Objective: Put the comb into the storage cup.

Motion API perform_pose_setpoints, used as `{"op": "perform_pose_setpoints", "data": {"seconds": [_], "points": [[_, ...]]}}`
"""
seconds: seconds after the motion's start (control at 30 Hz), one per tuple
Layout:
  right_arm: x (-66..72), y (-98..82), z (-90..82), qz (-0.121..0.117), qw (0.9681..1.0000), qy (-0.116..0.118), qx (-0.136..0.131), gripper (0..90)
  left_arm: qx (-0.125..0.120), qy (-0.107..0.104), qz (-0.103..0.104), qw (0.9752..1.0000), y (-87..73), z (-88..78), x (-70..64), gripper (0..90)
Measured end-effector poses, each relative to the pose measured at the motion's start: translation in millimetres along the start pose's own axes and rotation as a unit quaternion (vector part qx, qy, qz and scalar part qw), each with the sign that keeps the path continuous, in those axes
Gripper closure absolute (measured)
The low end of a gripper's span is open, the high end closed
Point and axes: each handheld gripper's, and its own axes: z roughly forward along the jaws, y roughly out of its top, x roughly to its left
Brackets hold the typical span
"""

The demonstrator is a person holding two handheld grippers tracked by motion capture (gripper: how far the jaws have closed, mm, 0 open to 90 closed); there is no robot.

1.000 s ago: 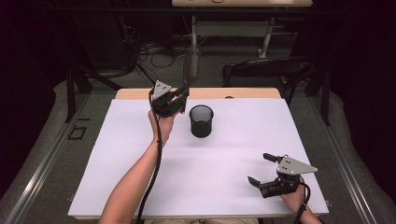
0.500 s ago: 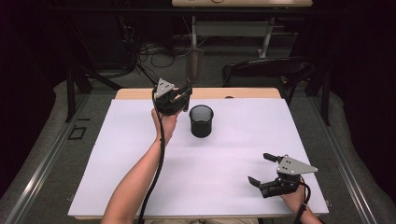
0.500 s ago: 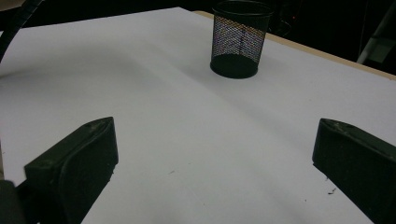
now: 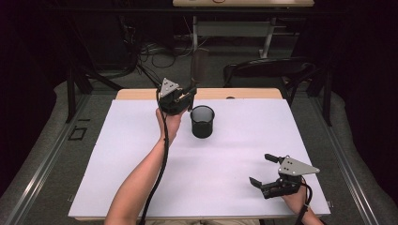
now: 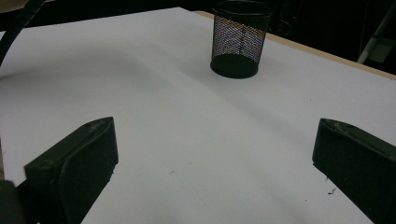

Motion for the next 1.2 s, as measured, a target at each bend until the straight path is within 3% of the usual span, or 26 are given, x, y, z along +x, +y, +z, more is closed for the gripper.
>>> {"op": "perform_pose_setpoints", "data": {"seconds": [1.2], "points": [[-0.1, -0.1, -0.1, 0.001, 1.0, 0.001, -0.001, 0.0, -0.002, -0.018, -0.007, 0.9998, -12.7, 18.8, -8.6, 72.5]]}}
